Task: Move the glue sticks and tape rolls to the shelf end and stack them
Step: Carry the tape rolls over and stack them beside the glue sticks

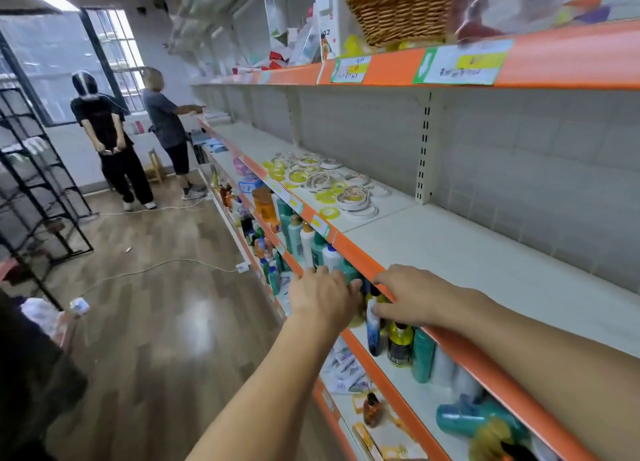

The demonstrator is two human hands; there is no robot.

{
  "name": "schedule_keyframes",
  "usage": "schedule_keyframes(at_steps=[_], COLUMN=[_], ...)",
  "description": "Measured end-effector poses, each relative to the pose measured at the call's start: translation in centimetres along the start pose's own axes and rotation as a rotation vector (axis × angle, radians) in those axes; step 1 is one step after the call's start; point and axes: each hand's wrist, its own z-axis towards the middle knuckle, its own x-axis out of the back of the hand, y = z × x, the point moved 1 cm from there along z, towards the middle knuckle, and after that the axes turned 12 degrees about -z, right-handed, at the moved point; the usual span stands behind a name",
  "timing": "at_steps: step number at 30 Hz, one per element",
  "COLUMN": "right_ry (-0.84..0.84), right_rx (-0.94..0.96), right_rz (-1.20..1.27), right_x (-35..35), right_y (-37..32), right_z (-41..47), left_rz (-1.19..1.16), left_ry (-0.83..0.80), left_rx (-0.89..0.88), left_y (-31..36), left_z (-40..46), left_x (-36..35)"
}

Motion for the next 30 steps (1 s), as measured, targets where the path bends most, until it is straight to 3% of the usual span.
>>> schedule_keyframes(at_steps=[13,24,30], right_ry=[0.043,0.102,0.116], right_rx=[-0.174,-0.316,-0.328], right_rz=[0.051,0.001,-0.029], right_x=[1.1,1.6,1.2], right_y=[-3.8,-0.4,1.8], right_z=[17.5,25.9,30.9], left_rz=[0.091,0.034,0.006], left_ry=[-0.008,0.054,0.008], left_rx=[-0.178,-0.359,-0.379], left_y=[-10.4,-11.6,-11.2], left_z=[16.5,28.1,34.1], left_x=[2.4,1.5,0.3])
